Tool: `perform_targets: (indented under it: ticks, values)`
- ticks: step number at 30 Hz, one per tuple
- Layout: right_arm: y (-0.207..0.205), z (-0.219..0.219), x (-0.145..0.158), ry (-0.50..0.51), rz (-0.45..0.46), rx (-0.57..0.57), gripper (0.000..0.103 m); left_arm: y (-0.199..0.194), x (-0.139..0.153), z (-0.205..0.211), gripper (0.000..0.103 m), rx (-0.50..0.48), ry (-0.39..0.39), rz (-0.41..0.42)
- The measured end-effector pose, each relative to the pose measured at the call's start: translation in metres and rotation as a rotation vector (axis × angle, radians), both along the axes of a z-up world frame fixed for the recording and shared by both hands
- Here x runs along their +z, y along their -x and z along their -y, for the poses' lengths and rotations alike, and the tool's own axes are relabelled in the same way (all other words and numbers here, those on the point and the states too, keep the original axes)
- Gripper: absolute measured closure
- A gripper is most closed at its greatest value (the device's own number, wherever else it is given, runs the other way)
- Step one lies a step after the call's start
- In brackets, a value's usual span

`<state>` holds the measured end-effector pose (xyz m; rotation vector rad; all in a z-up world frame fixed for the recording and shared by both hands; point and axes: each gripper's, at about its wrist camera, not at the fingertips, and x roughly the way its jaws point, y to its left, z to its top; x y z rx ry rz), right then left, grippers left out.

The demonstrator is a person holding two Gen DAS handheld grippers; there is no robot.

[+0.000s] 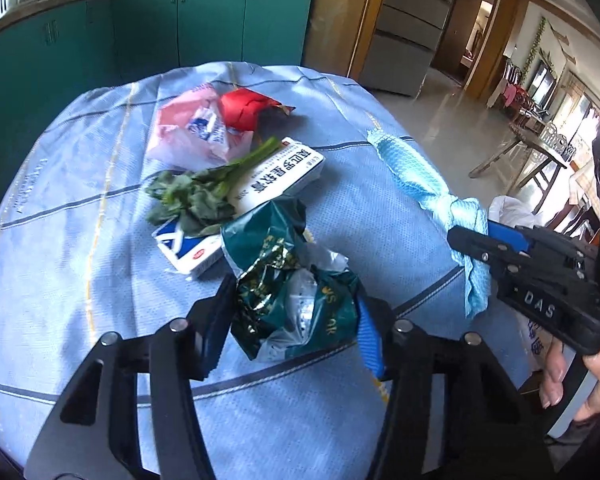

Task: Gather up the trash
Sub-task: 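Carry the green packet and blue cloth over the white bin and open both grippers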

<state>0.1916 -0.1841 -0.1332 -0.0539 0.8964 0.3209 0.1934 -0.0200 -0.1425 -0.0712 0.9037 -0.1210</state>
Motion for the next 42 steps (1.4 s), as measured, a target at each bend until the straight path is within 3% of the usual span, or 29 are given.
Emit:
perform_targets:
  ticks: [11,42]
  values:
    - [0.019,-0.011,0.007,-0.021,0.001,0.034,0.072,0.047,0.029,-0.018,0.048,0.068,-0.067,0.1]
    - [0.035,-0.01,0.006,-0.048,-0.003,0.046,0.072,0.056,0.028,-0.016,0.048,0.076,-0.111,0.095]
